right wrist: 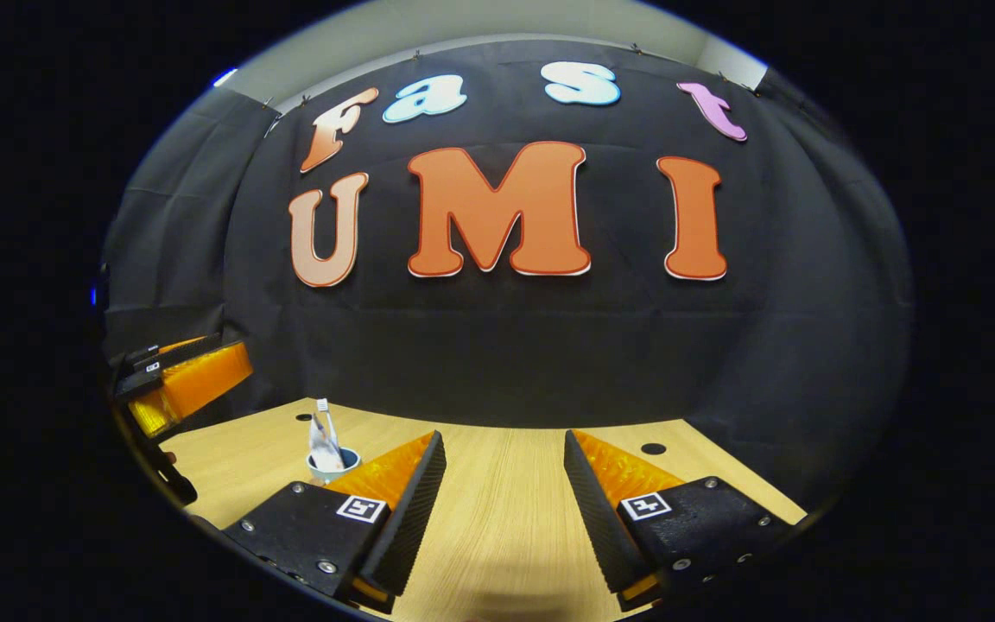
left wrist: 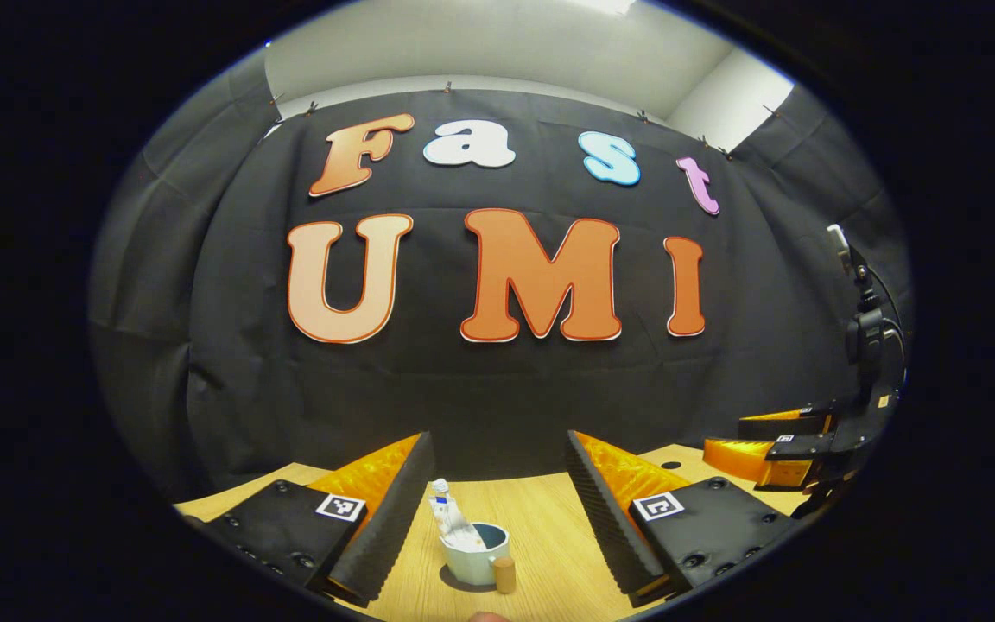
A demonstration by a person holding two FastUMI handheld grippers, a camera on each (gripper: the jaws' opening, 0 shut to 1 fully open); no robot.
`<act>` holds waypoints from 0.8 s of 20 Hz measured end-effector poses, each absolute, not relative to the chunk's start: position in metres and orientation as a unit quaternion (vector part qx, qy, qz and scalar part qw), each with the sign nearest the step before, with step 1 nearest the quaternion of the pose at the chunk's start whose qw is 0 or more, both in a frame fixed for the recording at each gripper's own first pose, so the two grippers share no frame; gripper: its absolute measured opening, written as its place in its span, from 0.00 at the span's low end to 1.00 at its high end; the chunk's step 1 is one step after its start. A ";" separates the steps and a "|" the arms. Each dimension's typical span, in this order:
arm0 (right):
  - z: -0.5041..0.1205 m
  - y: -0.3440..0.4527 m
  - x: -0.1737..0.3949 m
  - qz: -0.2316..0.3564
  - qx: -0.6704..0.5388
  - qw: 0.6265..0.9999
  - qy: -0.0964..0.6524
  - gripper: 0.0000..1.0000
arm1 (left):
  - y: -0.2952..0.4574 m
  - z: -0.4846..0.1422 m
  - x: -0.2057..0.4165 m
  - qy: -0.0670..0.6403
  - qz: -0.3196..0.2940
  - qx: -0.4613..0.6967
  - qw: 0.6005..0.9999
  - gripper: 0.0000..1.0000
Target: Put the toothbrush and toothpaste on the desktop into the cup, then pick up the cup and place it on the coaster on the desktop.
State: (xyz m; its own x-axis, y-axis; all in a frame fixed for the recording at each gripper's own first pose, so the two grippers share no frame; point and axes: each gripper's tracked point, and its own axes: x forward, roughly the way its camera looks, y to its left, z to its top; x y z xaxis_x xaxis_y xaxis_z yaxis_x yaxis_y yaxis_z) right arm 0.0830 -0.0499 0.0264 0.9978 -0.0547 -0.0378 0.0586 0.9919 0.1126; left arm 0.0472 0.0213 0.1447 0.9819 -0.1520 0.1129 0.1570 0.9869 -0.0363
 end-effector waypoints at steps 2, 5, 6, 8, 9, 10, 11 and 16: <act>0.022 -0.058 0.081 -0.044 0.049 0.998 0.012 0.84 | 0.023 0.137 0.048 -0.054 -0.067 -0.015 0.996 0.96; 0.029 -0.056 0.075 -0.040 0.059 0.997 -0.004 0.83 | 0.023 0.131 0.047 -0.048 -0.060 -0.024 0.997 0.98; 0.036 -0.055 0.075 -0.038 0.061 0.997 -0.016 0.83 | 0.023 0.133 0.047 -0.049 -0.062 -0.024 0.997 0.97; 0.044 -0.059 0.072 -0.044 0.064 0.996 -0.034 0.84 | 0.025 0.133 0.046 -0.048 -0.057 -0.013 0.997 0.98; 0.045 -0.057 0.071 -0.045 0.074 0.996 -0.033 0.84 | 0.024 0.134 0.044 -0.050 -0.059 -0.012 0.997 0.98; 0.044 -0.051 0.069 -0.034 0.087 0.995 -0.034 0.83 | 0.020 0.136 0.042 -0.058 -0.068 -0.013 0.996 0.98; 0.045 -0.045 0.068 -0.026 0.094 0.994 -0.037 0.79 | 0.017 0.138 0.039 -0.064 -0.073 -0.012 0.995 0.98; 0.043 -0.042 0.058 -0.028 0.081 0.995 -0.041 0.83 | 0.025 0.133 0.032 -0.062 -0.063 -0.010 0.996 0.98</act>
State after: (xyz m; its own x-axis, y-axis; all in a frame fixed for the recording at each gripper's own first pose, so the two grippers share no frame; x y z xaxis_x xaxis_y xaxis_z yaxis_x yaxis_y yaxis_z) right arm 0.0584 -0.0415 0.0434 0.9951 -0.0626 0.0771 0.0493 0.9853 0.1637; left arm 0.0315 0.0246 0.1330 0.9846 -0.1239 0.1238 0.1263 0.9919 -0.0119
